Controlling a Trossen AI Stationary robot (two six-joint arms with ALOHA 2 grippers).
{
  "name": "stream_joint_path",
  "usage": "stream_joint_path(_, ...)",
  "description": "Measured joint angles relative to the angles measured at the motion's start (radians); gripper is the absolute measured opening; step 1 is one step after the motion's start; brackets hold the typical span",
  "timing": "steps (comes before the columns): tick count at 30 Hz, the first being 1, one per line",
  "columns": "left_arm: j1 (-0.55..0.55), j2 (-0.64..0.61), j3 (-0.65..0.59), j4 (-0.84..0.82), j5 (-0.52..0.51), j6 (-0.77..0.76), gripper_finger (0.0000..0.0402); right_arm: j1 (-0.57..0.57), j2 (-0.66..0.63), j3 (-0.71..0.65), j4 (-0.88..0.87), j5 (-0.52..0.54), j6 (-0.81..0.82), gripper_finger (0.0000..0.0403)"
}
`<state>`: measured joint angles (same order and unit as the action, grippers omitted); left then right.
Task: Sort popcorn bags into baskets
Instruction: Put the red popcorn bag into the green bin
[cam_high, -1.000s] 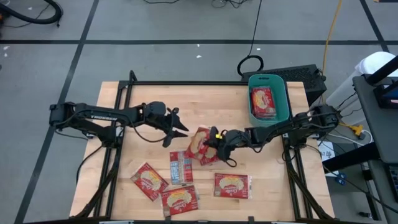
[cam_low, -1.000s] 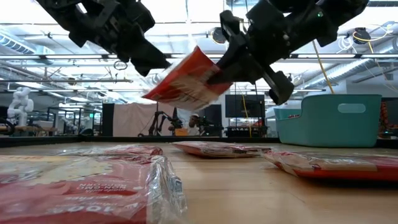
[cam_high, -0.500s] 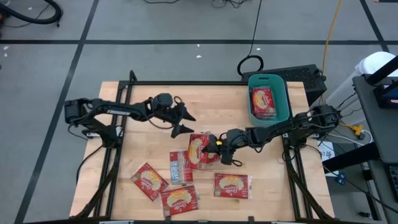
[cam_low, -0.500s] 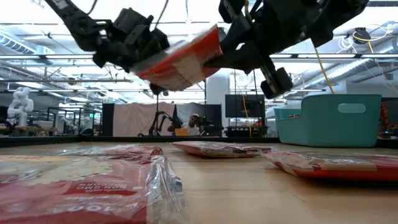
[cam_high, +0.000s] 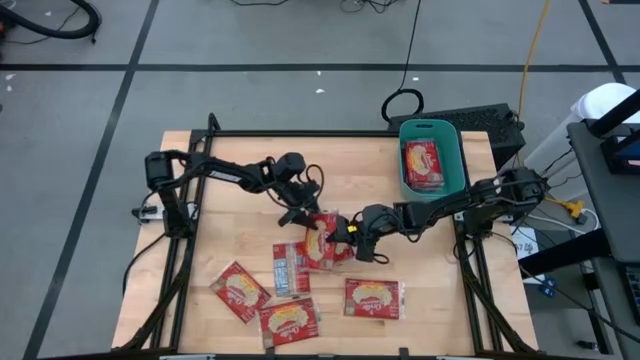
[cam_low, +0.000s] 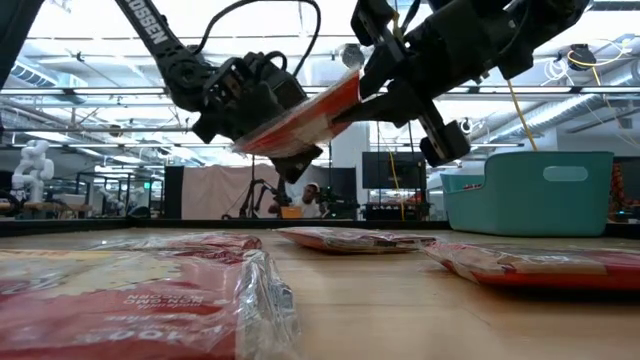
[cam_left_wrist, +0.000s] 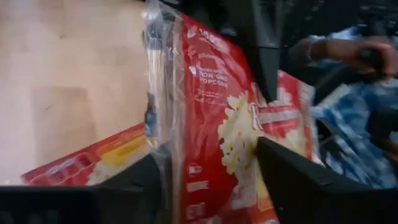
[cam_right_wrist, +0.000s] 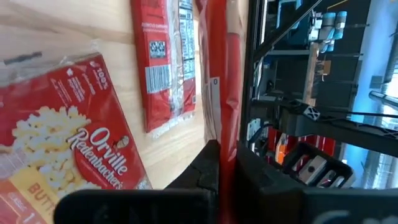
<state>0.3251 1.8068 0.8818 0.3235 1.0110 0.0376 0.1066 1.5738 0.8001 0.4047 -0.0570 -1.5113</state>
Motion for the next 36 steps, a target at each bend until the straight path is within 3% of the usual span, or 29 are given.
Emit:
stream_joint_path(7, 0.046, -0.003, 0.005, 0.002, 0.03, 0.025, 0.0038, -0.002, 0.0, 0.0, -0.02, 0.039, 0.12, 0.002)
stream_joint_path(9, 0.081, -0.003, 0.005, 0.0, 0.036, -0.001, 0.0018, -0.004, 0.0, 0.0, -0.02, 0.07, 0.207, 0.0034)
stream_joint_path(15, 0.211, -0.038, 0.005, -0.035, 0.121, -0.012, 0.0029, -0.005, -0.002, 0.003, -0.001, 0.265, 0.552, 0.0099)
stream_joint_path(24, 0.379, -0.23, 0.005, -0.273, 0.057, 0.235, 0.0017, -0.013, 0.0, -0.001, -0.028, 0.55, 1.164, 0.0179)
stream_joint_path(30, 0.445, -0.337, -0.041, -0.315, 0.051, 0.32, 0.0021, -0.015, -0.001, -0.001, -0.015, 0.607, 1.576, 0.0191)
stream_joint_path(36, 0.397, -0.351, -0.152, -0.116, 0.016, 0.271, 0.0019, -0.042, -0.001, -0.001, 0.054, 0.6, 1.976, 0.0188)
